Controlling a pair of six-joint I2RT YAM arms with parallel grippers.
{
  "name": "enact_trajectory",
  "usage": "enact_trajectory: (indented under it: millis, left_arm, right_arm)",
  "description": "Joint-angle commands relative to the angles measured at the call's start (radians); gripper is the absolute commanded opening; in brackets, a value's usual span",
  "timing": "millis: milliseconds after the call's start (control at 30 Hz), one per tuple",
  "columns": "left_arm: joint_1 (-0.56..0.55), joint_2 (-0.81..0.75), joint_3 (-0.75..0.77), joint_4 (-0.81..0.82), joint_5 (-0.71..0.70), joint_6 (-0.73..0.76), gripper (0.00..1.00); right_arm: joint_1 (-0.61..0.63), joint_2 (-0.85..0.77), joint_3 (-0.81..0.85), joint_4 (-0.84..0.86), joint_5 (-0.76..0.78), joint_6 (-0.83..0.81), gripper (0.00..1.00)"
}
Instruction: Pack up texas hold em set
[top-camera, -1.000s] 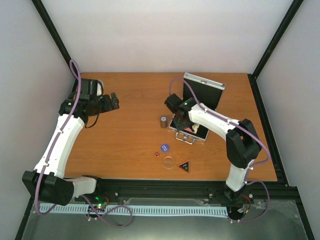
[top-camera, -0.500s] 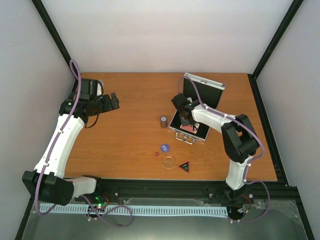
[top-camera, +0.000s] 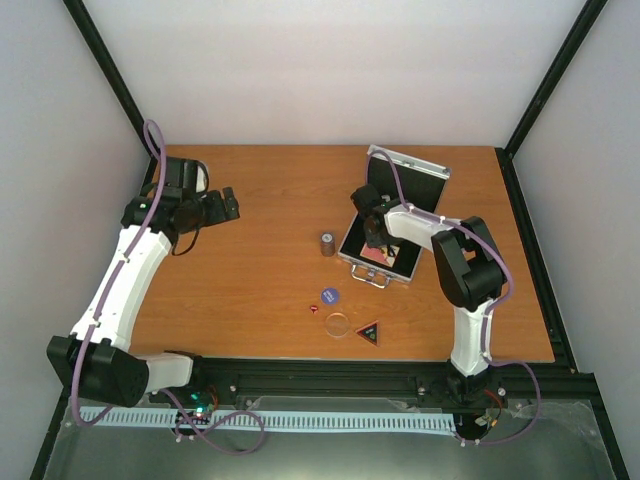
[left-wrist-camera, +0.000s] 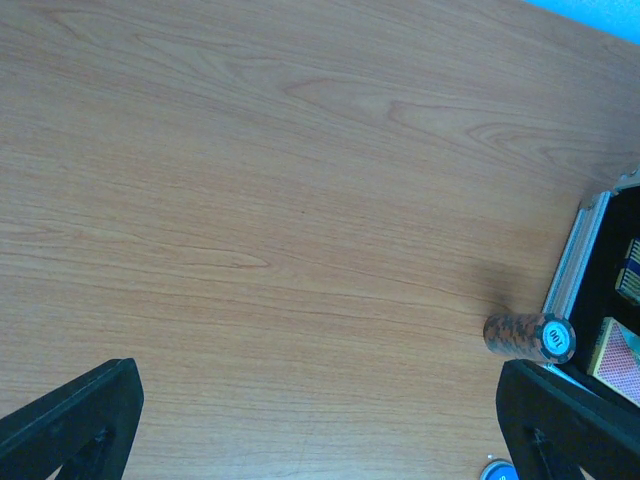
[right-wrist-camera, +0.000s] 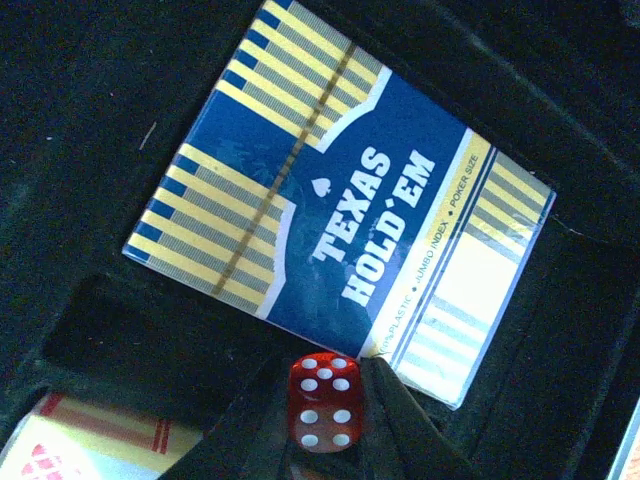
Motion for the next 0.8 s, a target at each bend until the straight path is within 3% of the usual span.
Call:
enact_trajectory:
  millis: [0, 133, 233, 433, 767]
  left_arm:
    - [-0.004, 0.006, -0.003, -0.01, -0.015, -0.007, 1.0]
    - [-0.005, 0.011, -0.004, -0.007, -0.018, -0.009, 1.0]
    - [-0.005, 0.017, 0.0, -0.004, -0.015, -0.009, 1.0]
    - [-0.005, 0.023, 0.001, 0.005, -0.007, -0.012, 1.0]
    - [-0.005, 0.017, 0.003, 0.009, 0.003, -0.009, 1.0]
  right_arm:
    - [-0.016, 0.042, 0.031, 0.041, -0.012, 0.018, 0.11]
    - [-0.019, 0.064, 0.039, 0.034, -0.027, 0.02, 0.15]
    - [-0.018, 0.061, 0.039, 0.028, -0.021, 0.026, 0.27]
    - [-0.018, 0.039, 0.062, 0.003, -0.009, 0.031, 0.4]
    - [-0.002, -0.059, 0.102, -0.066, -0.093, 0.013, 0.45]
